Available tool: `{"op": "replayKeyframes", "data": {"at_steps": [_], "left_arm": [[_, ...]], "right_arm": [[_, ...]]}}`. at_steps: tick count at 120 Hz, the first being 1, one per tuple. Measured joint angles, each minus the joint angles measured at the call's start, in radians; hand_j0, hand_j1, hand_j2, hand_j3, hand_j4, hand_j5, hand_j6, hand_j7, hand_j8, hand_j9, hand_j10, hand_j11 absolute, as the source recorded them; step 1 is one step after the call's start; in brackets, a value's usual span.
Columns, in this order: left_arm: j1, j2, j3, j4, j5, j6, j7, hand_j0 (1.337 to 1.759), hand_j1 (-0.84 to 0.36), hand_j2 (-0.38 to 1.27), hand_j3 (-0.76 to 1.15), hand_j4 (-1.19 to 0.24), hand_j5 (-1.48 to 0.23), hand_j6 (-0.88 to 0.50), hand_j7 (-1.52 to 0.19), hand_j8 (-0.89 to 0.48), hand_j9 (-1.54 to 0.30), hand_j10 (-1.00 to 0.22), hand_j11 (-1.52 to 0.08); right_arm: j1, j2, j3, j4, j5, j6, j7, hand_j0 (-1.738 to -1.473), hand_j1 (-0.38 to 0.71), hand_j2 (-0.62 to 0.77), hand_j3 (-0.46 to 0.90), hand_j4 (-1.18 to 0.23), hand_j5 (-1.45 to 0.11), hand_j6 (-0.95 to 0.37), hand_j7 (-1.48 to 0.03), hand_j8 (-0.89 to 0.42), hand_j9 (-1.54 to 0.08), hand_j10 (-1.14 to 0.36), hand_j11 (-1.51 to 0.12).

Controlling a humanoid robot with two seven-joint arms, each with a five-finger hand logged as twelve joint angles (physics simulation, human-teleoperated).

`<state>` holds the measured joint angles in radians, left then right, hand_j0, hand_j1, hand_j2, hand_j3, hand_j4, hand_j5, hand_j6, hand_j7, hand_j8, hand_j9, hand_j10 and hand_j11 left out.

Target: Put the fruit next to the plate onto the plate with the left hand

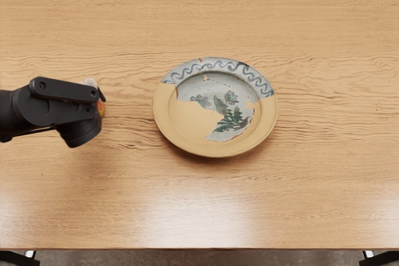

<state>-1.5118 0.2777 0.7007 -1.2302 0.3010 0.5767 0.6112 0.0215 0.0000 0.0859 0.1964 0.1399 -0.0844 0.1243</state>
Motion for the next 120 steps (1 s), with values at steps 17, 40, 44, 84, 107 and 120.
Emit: {"op": "replayKeyframes", "data": {"at_steps": [17,40,44,84,107,120], "left_arm": [[0.001,-0.006,0.001,0.000,0.002,0.000,0.003,1.664,-0.28,0.12,-0.02,-0.62,-0.80,-0.47,-0.81,-0.47,-0.81,-0.62,-0.81],[0.001,-0.008,0.001,-0.001,0.007,-0.001,0.005,1.663,-0.28,0.10,-0.01,-0.76,-0.94,-0.42,-0.96,-0.41,-0.98,-0.71,-0.98],[0.001,-0.006,0.001,-0.002,0.008,-0.001,0.004,1.662,-0.28,0.11,-0.01,-0.78,-0.97,-0.42,-0.99,-0.40,-1.01,-0.71,-1.00],[-0.057,0.010,0.000,-0.029,-0.001,-0.036,0.000,1.651,-0.37,0.40,-0.08,-0.86,-1.10,-0.36,-1.14,-0.33,-1.16,-0.65,-1.15],[-0.155,0.033,-0.010,-0.046,-0.019,-0.134,0.000,1.647,-0.37,0.44,-0.03,-0.86,-1.14,-0.35,-1.16,-0.34,-1.18,-0.67,-1.17],[-0.209,0.036,-0.024,-0.048,-0.048,-0.212,0.000,1.647,-0.37,0.44,-0.02,-0.86,-1.16,-0.34,-1.18,-0.31,-1.18,-0.66,-1.17]], "right_arm": [[0.000,0.000,0.000,0.000,0.000,0.000,0.000,-1.658,-0.31,-0.01,0.00,-0.04,-0.05,-0.04,-0.05,-0.04,-0.05,-0.04,-0.05],[0.000,0.000,0.000,-0.001,0.000,0.000,0.000,-1.658,-0.31,-0.01,0.00,-0.03,-0.05,-0.04,-0.05,-0.03,-0.05,-0.03,-0.05],[0.000,0.000,0.000,-0.001,0.000,0.000,0.000,-1.658,-0.31,-0.01,0.00,-0.03,-0.05,-0.04,-0.05,-0.03,-0.05,-0.03,-0.05],[0.000,0.000,0.000,-0.002,0.000,0.000,0.000,-1.658,-0.31,-0.01,0.00,-0.03,-0.05,-0.03,-0.05,-0.03,-0.05,-0.03,-0.05],[0.001,0.000,0.000,-0.003,0.000,0.000,0.000,-1.658,-0.31,-0.01,0.00,-0.04,-0.05,-0.04,-0.05,-0.04,-0.05,-0.03,-0.05],[0.001,0.000,0.000,-0.004,0.000,0.000,0.000,-1.658,-0.31,-0.01,0.00,-0.03,-0.05,-0.04,-0.05,-0.03,-0.05,-0.03,-0.05]]}}
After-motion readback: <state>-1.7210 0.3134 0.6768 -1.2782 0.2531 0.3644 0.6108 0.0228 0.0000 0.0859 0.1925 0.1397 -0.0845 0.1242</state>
